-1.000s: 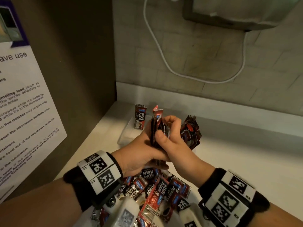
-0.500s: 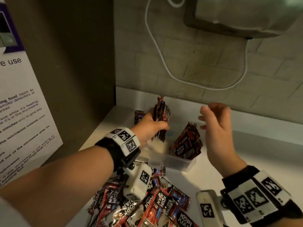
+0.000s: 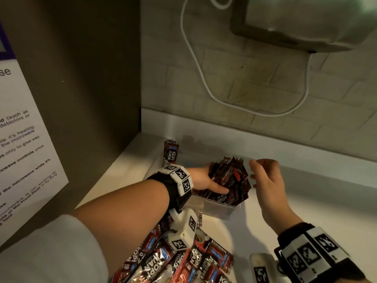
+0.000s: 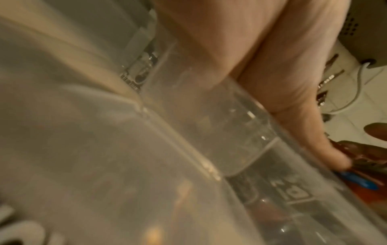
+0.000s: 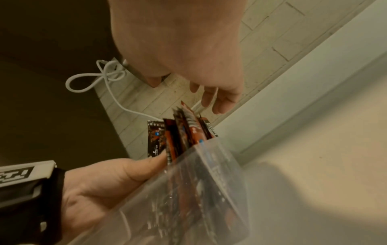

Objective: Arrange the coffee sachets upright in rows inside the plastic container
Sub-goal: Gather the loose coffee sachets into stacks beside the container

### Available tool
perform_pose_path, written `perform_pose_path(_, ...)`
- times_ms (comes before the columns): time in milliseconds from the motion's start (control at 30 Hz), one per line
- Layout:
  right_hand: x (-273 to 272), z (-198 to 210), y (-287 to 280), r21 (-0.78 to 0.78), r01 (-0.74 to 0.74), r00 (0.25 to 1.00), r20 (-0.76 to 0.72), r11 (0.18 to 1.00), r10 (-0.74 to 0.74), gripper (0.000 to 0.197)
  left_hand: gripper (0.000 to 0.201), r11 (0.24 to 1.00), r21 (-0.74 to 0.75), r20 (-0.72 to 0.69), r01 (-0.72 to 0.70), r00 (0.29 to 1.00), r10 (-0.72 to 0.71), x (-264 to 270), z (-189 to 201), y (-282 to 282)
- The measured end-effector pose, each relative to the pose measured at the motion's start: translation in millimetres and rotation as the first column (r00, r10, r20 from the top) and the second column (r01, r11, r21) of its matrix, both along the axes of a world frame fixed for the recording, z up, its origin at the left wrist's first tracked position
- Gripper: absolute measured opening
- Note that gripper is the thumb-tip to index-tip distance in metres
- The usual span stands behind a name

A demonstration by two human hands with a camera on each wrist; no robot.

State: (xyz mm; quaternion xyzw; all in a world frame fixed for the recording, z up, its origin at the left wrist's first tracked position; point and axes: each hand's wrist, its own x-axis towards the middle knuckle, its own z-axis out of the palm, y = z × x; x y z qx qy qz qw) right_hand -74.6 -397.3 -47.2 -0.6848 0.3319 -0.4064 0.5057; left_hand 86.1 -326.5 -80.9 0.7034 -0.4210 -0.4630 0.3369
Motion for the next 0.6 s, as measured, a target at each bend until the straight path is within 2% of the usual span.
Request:
perform_pose_path(200,-1.6,-5.7,-0.5,0.099,-0.024,0.999,-0.041,0.995,0.028,0.02,0.131,0.996,-0.001,0.036,0.088,0.995,-0.088,2.6,5.8,7.2)
perform_pose_path(533,-1.9,-2.9,12.1,0.248,-0.104,0.99,-0.071,0.963,0.125,0.032,0.131,0.99,0.111,-0.031,0.081,0.996,-0.079,10.0,15.2,8.6)
perform_pose_path(600,-1.3,-2.0,13.6,0.264,-0.107,0.989,-0.073,0.958,0.13,0.032,0.126,0.986,0.15,0.017,0.075,0.997,-0.078,6.4,20.7,6.5)
